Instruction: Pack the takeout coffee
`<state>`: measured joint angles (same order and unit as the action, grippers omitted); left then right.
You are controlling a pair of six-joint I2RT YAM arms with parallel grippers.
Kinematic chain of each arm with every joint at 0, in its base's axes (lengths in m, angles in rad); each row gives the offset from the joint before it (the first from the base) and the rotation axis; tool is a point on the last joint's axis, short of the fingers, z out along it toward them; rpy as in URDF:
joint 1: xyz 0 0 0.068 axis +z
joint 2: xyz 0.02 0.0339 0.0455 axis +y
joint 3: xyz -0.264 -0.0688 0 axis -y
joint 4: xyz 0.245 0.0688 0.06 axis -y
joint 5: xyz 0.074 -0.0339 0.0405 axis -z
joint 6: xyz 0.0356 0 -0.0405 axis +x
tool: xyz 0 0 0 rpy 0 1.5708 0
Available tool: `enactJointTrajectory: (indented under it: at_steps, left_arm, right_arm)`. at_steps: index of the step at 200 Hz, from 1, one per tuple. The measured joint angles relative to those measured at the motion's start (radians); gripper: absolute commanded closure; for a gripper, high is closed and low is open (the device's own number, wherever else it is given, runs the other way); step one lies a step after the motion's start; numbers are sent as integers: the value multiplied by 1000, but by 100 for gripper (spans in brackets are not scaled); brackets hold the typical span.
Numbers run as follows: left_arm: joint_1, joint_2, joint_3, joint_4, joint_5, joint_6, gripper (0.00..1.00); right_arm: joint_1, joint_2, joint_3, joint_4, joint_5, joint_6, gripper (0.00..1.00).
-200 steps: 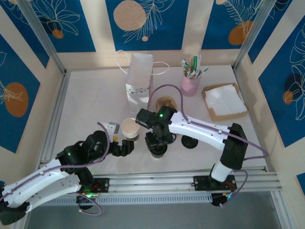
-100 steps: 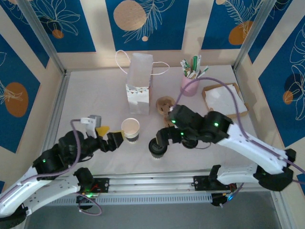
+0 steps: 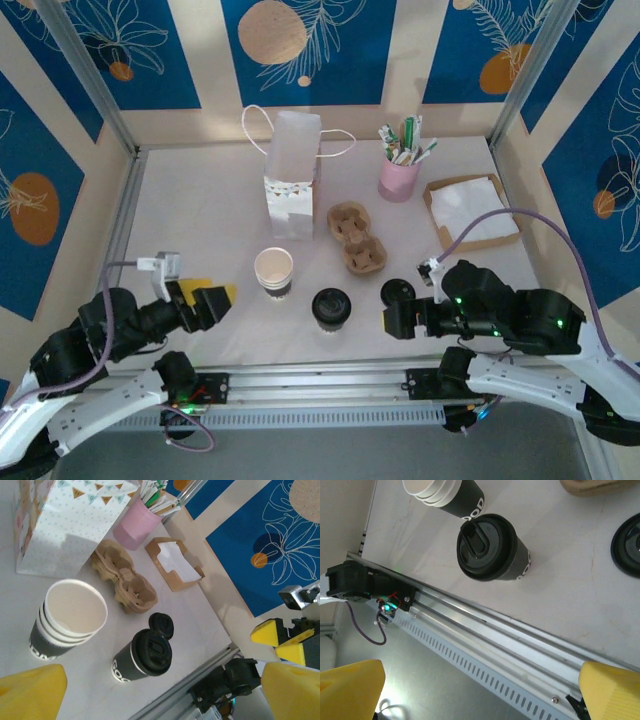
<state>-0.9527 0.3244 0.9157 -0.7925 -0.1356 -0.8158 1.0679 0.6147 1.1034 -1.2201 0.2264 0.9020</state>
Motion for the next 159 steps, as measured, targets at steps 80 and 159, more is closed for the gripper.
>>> enactJointTrajectory:
  at_steps: [80, 159]
  left_arm:
    - [0, -88, 0, -115, -9, -76, 0]
    - [0, 294, 93, 0, -8, -13, 0]
  right_arm:
    - [0, 19, 0, -33, -11, 53, 1]
    - [-255, 317, 113, -29, -28, -115, 1]
